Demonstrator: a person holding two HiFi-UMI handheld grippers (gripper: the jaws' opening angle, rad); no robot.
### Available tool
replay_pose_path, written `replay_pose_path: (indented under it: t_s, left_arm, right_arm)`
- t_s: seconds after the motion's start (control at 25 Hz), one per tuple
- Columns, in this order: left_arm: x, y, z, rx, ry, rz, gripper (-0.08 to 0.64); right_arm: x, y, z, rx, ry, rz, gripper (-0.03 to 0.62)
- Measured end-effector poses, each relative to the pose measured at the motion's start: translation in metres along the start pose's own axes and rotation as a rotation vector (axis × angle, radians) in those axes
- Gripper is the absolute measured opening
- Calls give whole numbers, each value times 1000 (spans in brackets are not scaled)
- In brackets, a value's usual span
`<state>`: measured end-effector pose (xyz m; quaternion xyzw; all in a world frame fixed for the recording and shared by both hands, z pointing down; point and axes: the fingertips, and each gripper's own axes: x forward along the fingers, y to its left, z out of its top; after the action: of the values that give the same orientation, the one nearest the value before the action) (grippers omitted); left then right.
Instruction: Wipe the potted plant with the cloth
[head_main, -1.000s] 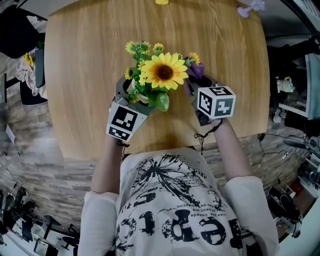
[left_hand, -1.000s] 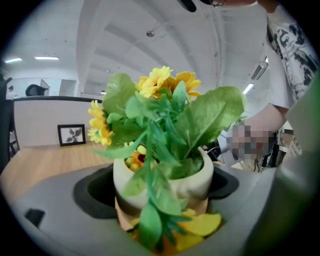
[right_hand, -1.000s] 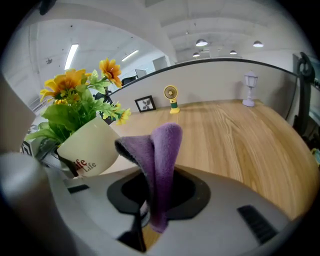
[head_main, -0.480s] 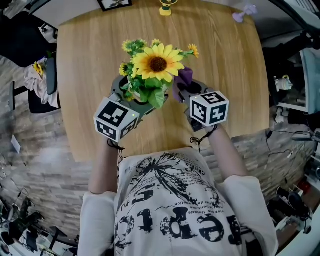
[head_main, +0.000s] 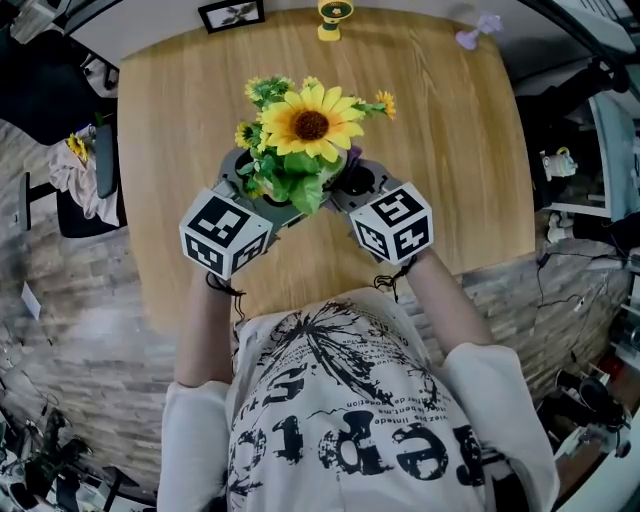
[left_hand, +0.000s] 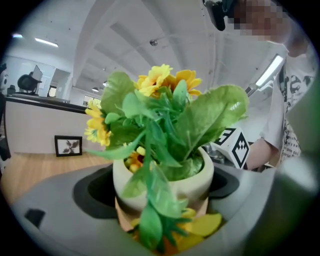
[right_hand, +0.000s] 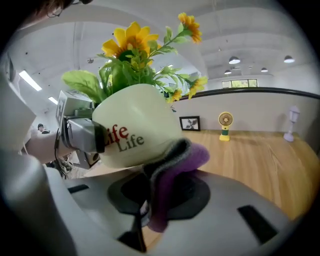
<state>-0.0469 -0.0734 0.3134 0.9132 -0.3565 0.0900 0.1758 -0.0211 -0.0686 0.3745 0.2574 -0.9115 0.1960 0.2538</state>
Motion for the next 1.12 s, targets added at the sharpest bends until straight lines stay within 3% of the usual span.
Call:
replay_pose_path:
  t_s: [0.4,0.76,1.12]
  left_arm:
    - [-8,5,15,-44,-72,-34,520]
    - [-5,5,16,-52,-98,25,520]
    - [-3,10,9,-47,-68,44,520]
  right_arm:
    - [12,39,13,-119,-44,91,78]
    - [10,52,5,-99,-11,129,78]
    - [2,52,-6,-80,7,157,77]
